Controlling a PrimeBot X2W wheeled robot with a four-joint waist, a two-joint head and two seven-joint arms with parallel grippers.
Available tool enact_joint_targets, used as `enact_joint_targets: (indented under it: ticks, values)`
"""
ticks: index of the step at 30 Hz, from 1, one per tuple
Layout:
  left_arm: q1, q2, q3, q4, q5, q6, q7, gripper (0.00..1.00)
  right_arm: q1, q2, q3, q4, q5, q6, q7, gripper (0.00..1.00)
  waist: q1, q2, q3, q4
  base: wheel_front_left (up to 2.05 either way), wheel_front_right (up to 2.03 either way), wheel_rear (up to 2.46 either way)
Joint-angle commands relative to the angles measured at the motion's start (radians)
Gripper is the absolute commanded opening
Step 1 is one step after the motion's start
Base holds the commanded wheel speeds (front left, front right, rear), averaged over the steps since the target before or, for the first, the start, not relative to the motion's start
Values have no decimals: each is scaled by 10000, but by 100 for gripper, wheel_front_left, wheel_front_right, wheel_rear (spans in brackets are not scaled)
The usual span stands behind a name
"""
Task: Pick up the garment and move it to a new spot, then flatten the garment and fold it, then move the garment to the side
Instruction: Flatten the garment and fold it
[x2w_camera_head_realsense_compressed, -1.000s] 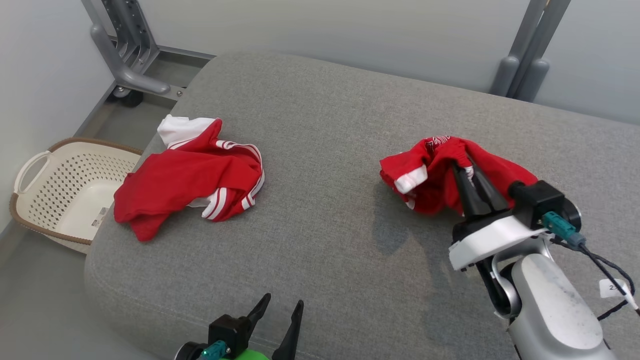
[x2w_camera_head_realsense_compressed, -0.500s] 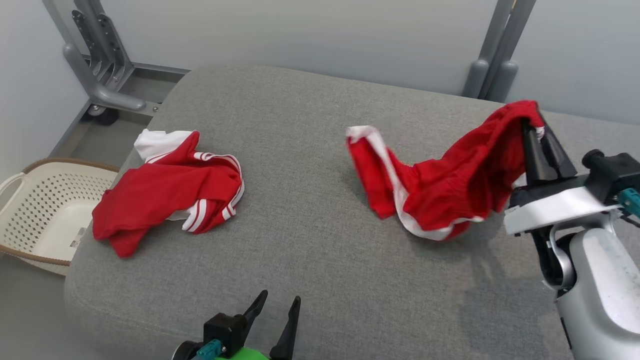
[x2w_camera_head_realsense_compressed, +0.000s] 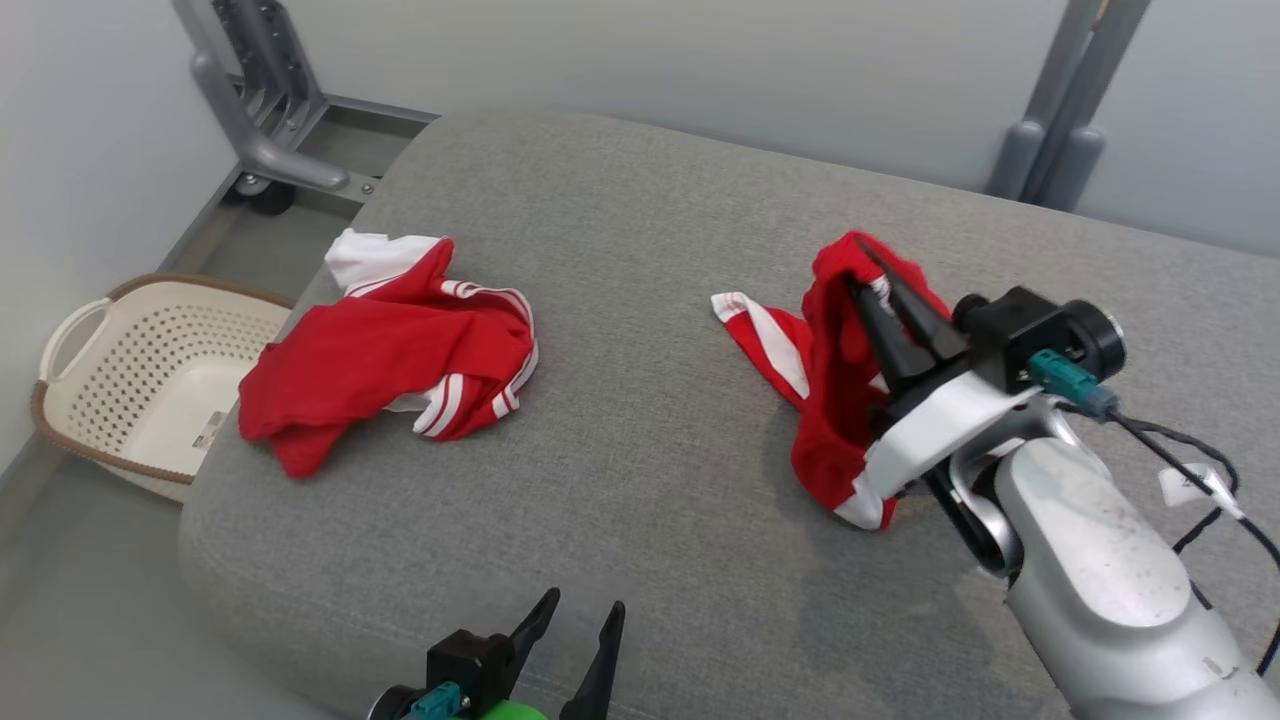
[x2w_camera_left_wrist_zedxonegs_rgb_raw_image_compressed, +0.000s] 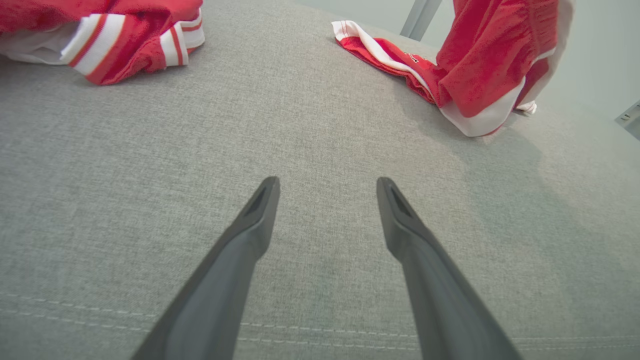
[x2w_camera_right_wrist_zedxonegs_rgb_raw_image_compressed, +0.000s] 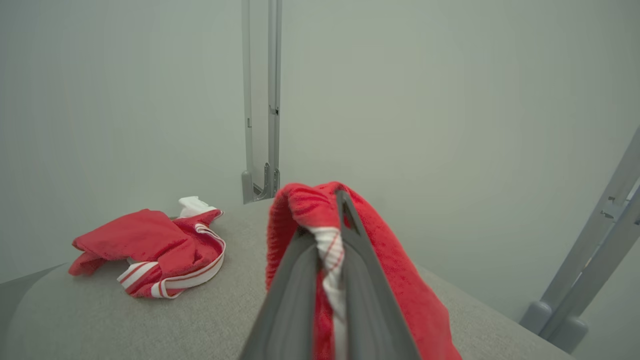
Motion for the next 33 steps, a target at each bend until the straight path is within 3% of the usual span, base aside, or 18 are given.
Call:
enact_joint_targets:
  ticks: [1, 2, 4, 5, 12, 18, 24, 33]
  values:
    - [-116, 30, -27, 33, -68, -25, -9, 100, -171, -3, 285, 440, 80, -1, 0, 5, 0, 0, 253, 712, 0, 0, 0]
    - [-136, 30, -50, 63, -50, -25, -9, 100, -223, 15, 534, 922, 126, -1, 134, 13, 0, 0, 308, 878, 0, 0, 0]
    - [-181, 27, -45, 80, -77, -25, -10, 100, -423, 119, 850, 1669, 266, -1, 55, 44, 0, 0, 418, 1168, 0, 0, 0]
    - [-193, 25, -52, 97, -89, -25, -9, 100, -497, 136, 955, 2156, 288, -1, 99, 100, 0, 0, 461, 1292, 0, 0, 0]
    - [-63, 25, 281, 70, 35, -24, -9, 100, -1026, 528, 1793, 3798, 953, -3, -445, 100, 0, 0, 506, 1351, 0, 0, 0]
    - [-32, 22, 386, 73, 154, -25, -9, 100, -881, 230, 2056, 3924, 1580, -4, -625, 100, 0, 0, 301, 635, 0, 0, 0]
    - [-118, 27, 382, -38, 143, -25, -9, 100, -214, -461, 683, 3947, 1868, -3, -632, 100, 0, 0, 341, 57, 0, 0, 0]
    - [-298, 27, 320, -124, 175, -25, -9, 100, 588, -888, -1173, 4481, 2178, -3, -635, 100, 0, 0, 781, -76, 0, 0, 0]
